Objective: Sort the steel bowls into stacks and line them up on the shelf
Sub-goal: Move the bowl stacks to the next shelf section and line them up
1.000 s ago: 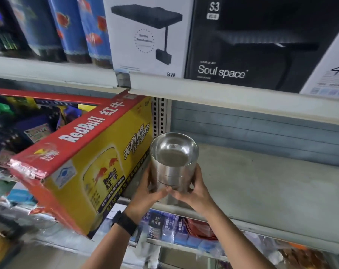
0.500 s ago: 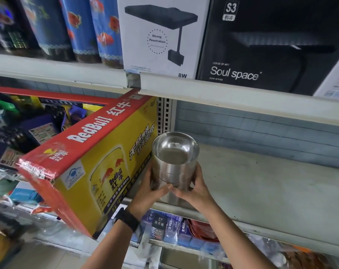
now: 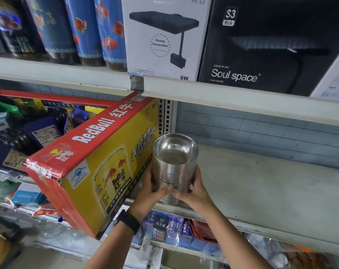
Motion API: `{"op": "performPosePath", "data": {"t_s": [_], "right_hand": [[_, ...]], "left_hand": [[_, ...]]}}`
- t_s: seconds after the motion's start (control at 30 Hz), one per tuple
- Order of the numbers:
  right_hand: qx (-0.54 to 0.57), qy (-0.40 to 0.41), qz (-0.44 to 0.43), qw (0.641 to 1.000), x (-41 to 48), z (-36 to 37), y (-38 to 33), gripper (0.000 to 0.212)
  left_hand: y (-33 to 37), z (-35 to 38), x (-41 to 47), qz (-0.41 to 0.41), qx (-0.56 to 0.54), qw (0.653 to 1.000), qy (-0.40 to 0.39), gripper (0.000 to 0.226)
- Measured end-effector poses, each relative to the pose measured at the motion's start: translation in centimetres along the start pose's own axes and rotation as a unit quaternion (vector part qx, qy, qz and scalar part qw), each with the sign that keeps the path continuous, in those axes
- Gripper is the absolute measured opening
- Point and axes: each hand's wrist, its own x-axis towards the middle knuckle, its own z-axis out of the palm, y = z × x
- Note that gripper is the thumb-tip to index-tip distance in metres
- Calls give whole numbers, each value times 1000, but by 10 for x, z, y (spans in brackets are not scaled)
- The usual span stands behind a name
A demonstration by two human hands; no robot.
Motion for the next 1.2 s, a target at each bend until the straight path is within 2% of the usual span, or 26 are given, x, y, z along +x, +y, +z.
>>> {"op": "performPosePath", "data": {"t_s": [0.8, 1.2], "right_hand": [[-29, 2, 7, 1000, -5, 0, 6, 112], [-59, -17, 51, 997, -4, -8, 5, 118]], "left_hand": [[-4, 2, -1, -10, 19, 1000, 5, 124], [1, -5, -2, -17, 17, 1000, -13, 128]]}}
